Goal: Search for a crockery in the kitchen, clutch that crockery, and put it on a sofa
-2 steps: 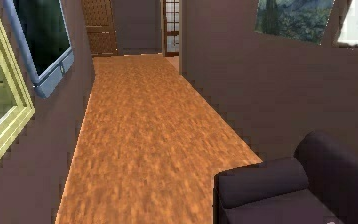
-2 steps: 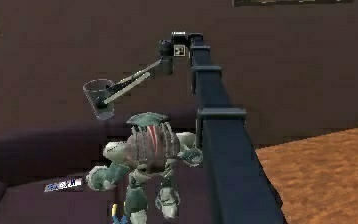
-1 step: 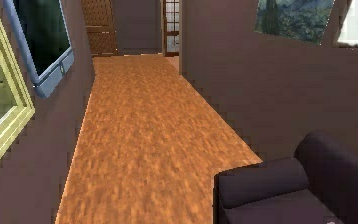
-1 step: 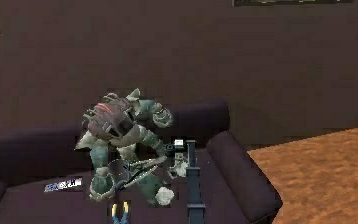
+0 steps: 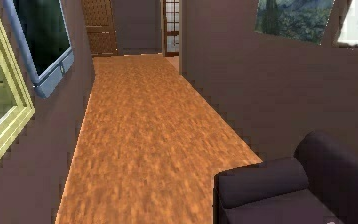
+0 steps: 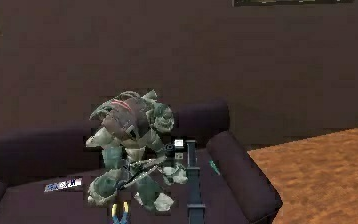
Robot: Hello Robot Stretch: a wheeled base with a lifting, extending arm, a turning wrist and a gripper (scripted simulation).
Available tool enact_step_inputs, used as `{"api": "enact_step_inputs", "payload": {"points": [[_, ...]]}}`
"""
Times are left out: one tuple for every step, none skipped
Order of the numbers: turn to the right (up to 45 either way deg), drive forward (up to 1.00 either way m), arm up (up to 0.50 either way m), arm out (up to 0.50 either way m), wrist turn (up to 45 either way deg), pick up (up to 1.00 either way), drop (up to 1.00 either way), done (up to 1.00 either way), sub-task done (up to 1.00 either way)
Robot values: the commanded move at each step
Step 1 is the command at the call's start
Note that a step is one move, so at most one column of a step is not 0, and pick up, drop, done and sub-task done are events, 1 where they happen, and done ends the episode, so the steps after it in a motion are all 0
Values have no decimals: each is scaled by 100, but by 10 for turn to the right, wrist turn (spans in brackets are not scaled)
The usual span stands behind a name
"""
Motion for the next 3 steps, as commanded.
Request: {"api": "enact_step_inputs", "payload": {"points": [[0,0,0,0,0,0,100,0,0],[0,0,10,0,0,0,0,0,0],[0,0,0,-8,0,0,0,0,0]]}}
